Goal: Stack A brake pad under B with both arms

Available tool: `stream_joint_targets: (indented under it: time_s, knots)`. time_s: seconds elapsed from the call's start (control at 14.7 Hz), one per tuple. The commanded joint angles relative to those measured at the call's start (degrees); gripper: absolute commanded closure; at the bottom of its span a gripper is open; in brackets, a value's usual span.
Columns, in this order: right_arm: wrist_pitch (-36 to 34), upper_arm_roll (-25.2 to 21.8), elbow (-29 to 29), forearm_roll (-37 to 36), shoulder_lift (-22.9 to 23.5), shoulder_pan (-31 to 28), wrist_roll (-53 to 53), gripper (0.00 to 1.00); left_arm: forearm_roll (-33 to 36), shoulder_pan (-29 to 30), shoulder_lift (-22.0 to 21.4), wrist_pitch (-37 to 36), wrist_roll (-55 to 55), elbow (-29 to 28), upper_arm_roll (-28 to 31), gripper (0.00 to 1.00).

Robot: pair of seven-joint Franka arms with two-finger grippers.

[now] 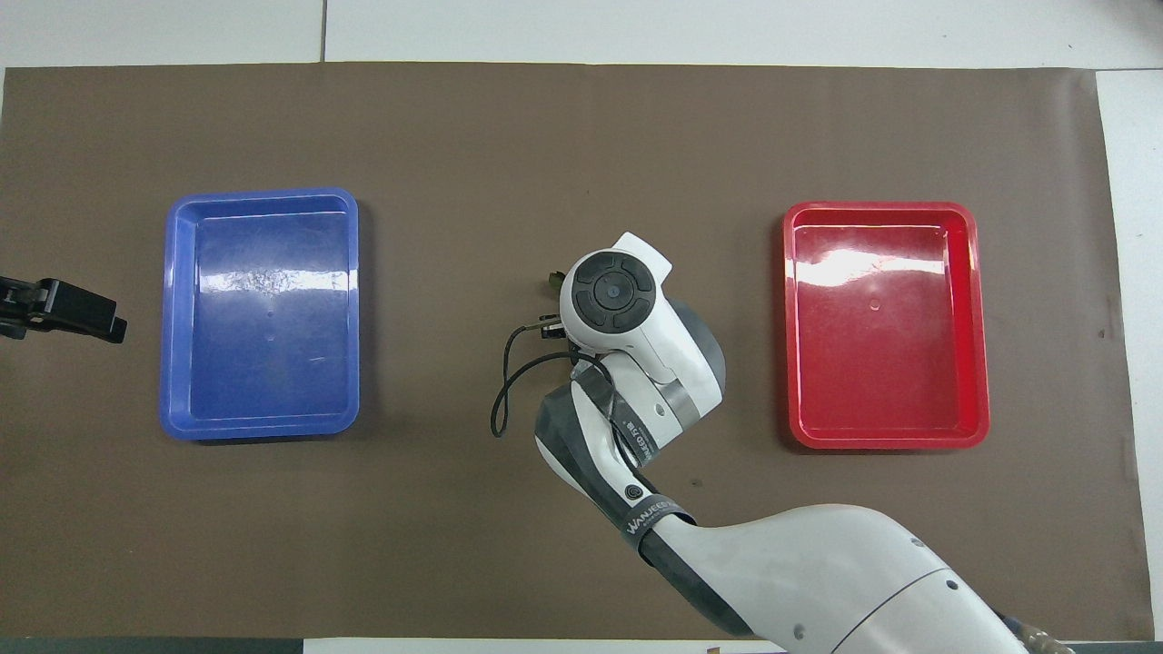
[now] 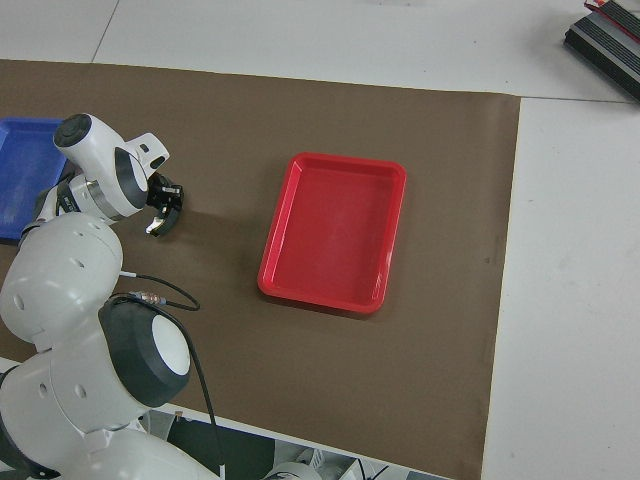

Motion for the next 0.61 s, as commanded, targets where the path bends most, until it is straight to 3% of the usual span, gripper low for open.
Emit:
stream_joint_targets:
  time_s: [0.0,0.27,0.54]
  knots:
    - [1.8,0.2,-1.9,-0.4,-1.1,-0.3,0.1,0.0,0.2,0.5,-1.6,-0.1,0.1,-1.6,-0.2,0.0]
    - [-1.3,0.2,-0.3,-0.4,-1.6,-0.6,0.1,0.0,0.2,0.5,-1.6,-0.1,0.1,-1.6,-0.3,0.0]
    - [-6.1,-0.3,-0.9,-0.5,-8.6,-5.6,0.4,0.0,0.2,0.5,-1.6,-0.1,0.1,-1.6,-0.3,0.0]
